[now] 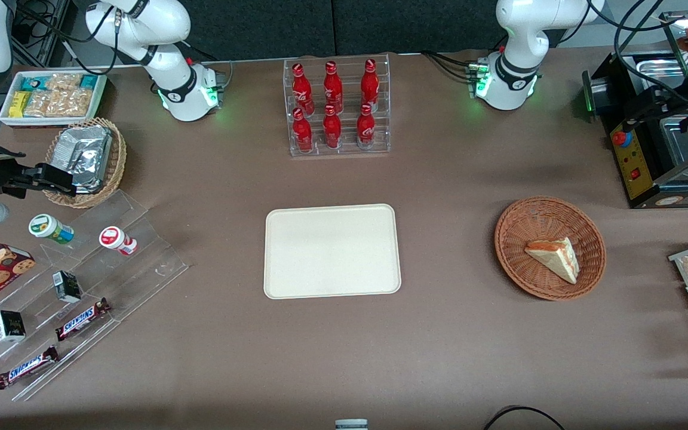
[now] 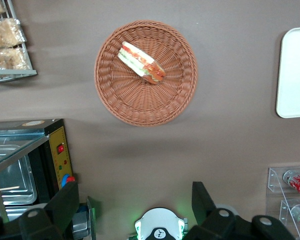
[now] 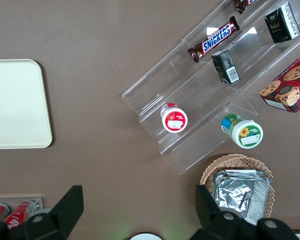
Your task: Place sandwich from basket to tray
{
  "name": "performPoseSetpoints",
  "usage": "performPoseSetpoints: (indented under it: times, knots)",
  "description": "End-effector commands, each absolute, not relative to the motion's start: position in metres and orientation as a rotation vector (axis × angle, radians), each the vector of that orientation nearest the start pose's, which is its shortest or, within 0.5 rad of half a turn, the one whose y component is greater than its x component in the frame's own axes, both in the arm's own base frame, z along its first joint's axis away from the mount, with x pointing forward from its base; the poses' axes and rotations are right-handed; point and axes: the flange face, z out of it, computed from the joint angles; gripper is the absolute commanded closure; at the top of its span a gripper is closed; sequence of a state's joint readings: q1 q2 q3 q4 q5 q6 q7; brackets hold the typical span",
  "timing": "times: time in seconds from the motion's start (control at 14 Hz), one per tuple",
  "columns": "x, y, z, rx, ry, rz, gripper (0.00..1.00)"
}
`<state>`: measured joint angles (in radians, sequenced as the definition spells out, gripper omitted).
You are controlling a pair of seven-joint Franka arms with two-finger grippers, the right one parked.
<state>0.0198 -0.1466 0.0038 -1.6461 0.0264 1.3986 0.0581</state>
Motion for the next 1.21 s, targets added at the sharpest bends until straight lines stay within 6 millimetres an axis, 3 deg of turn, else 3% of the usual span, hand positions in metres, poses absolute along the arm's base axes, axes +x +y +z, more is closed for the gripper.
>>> performPoseSetpoints:
  times: [0.0, 0.14, 0.43, 0.57, 0.71, 1.0, 1.14]
  knots:
    - [0.486, 0.014, 0.656, -3.113, 0.006, 0.161, 0.00]
    - [0.494, 0.015, 0.647, -3.109, -0.003, 0.178, 0.00]
    - [0.522, 0.025, 0.605, -3.094, -0.159, 0.257, 0.00]
    - [0.531, 0.025, 0.590, -3.050, -0.436, 0.285, 0.00]
    - [0.541, 0.024, 0.572, -3.025, -0.562, 0.260, 0.00]
    - [0.551, 0.023, 0.504, -2.905, -1.057, 0.144, 0.00]
    - [0.552, 0.022, 0.471, -2.863, -1.211, 0.061, 0.00]
